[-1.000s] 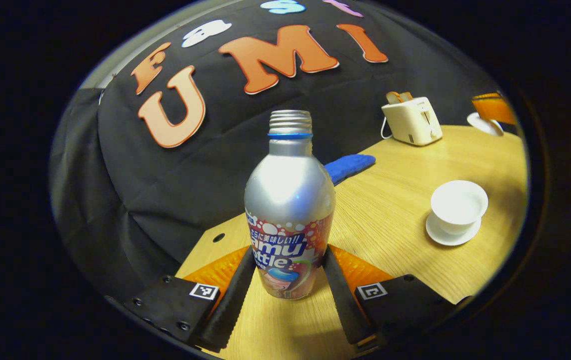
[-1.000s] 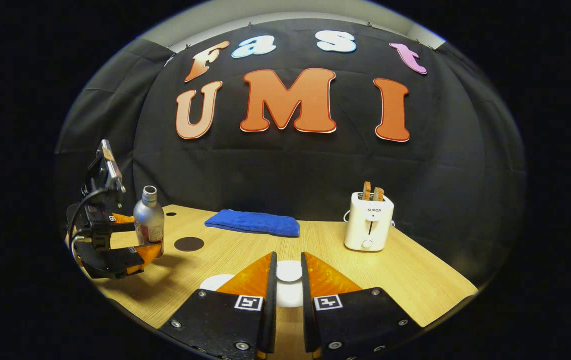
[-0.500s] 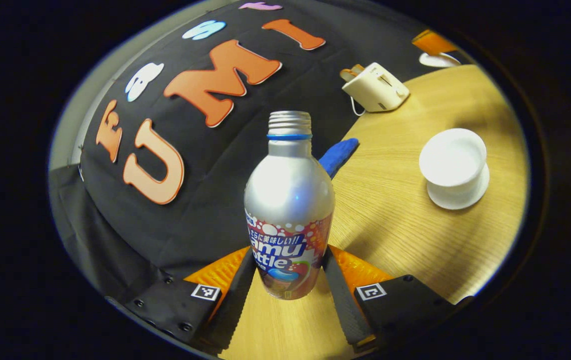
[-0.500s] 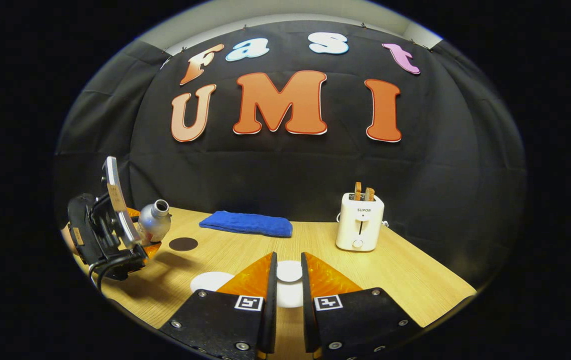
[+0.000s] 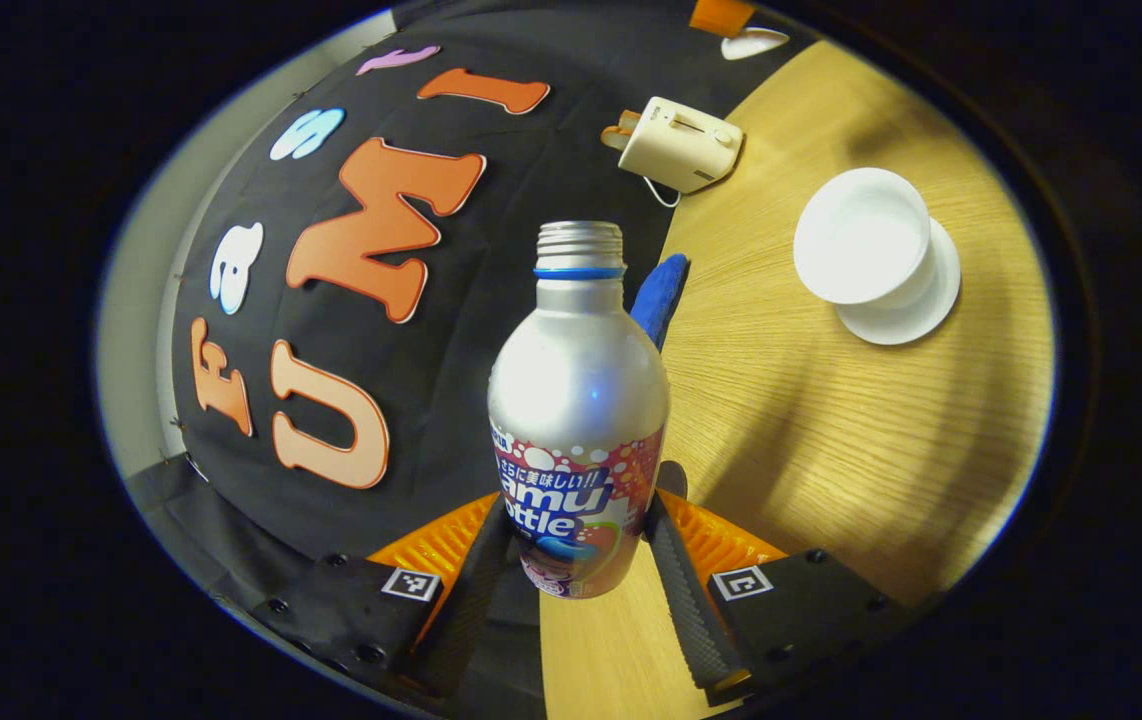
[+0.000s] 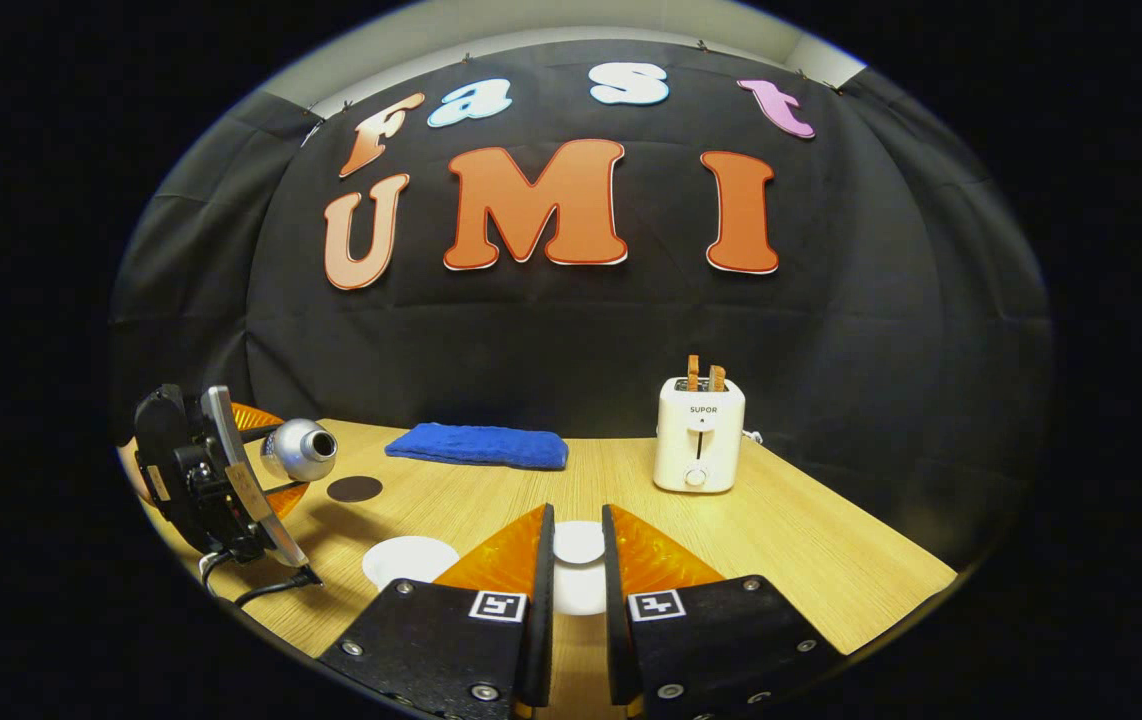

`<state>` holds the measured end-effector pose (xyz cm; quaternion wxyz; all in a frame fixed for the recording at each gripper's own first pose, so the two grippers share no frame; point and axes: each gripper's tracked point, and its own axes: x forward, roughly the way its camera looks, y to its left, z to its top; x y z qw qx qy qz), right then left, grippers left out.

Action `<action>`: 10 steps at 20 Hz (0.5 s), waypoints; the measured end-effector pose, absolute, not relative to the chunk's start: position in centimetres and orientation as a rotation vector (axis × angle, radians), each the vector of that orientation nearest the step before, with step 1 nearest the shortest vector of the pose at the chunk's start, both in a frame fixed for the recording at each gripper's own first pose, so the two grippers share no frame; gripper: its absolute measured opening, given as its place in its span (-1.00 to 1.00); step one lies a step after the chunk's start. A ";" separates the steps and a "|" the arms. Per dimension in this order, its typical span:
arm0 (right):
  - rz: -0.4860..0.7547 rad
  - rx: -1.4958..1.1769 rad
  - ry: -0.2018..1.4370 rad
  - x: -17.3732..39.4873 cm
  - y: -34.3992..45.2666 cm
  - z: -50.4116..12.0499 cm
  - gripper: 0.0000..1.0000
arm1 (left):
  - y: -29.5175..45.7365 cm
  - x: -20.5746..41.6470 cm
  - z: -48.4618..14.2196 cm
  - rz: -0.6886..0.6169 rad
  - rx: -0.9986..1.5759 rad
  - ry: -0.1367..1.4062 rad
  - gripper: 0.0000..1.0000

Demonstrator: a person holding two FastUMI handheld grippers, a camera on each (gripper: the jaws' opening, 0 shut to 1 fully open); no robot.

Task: Open the teacup lid with one hand, grasp the water bottle and pour water into the teacup with the other hand; after pouring, place the water bottle on the coaster and then close the teacup lid.

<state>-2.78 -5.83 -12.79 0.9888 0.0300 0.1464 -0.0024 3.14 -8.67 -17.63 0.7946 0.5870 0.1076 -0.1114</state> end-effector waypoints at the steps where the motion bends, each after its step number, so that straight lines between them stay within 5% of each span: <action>1: -0.008 0.061 0.296 -2.9 -5.9 -12.9 -0.54 | -8.8 3.1 -17.4 -0.244 1.292 0.222 0.67; 5: -0.015 0.063 0.296 -3.2 -6.2 -12.9 -0.54 | -9.3 3.1 -16.9 -0.269 1.418 0.178 0.60; 10: -0.003 0.051 0.283 -3.2 -5.6 -12.6 -0.54 | -9.9 3.3 -16.4 -0.303 1.548 0.138 0.75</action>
